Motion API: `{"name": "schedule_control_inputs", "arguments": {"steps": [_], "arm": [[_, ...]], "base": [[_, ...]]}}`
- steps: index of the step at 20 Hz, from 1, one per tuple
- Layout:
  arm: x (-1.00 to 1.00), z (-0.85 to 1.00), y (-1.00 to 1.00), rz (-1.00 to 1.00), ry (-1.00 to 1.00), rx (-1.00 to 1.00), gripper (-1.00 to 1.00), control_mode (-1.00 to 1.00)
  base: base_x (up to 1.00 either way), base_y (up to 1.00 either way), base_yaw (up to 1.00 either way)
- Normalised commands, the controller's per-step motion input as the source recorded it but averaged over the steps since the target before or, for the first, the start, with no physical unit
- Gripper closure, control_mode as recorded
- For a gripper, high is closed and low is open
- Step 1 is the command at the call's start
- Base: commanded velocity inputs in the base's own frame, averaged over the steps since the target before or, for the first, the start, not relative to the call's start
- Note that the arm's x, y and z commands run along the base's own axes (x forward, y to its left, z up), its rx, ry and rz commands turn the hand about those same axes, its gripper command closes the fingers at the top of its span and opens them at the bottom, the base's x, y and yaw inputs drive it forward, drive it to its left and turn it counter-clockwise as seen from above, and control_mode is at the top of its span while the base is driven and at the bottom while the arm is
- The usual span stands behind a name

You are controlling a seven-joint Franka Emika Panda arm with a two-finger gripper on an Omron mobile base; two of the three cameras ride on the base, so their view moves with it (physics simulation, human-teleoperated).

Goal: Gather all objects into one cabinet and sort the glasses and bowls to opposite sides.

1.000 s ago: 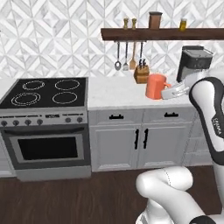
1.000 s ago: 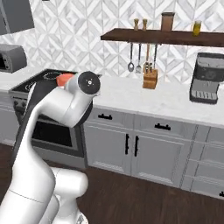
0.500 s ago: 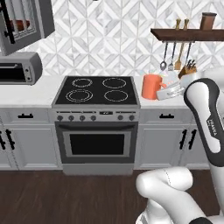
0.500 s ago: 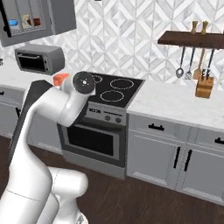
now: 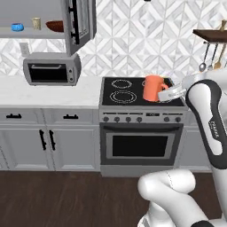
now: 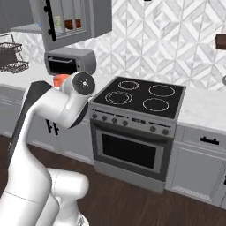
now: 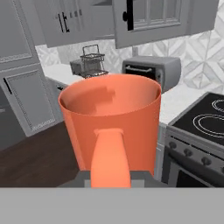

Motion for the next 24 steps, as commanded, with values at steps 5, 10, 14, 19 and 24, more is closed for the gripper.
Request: {"name": "schedule_control_inputs", "arguments": {"steps": [5,10,14,19,24], "arm": [[0.00,0.00,0.00,0.00,0.00,0.00,1.00,1.00],[0.00,0.00,0.00,0.00,0.00,0.00,1.00,1.00],[0.00,0.00,0.00,0.00,0.00,0.00,1.00,1.00],[0.00,0.00,0.00,0.00,0.00,0.00,1.00,1.00],[0.00,0.00,0.00,0.00,0.00,0.00,1.00,1.00]], "base": [[0.24,1.00,0.00],[0.37,1.00,-0.08],[0.31,1.00,-0.10],[0.49,1.00,-0.10],[0.76,1.00,-0.26]]}}
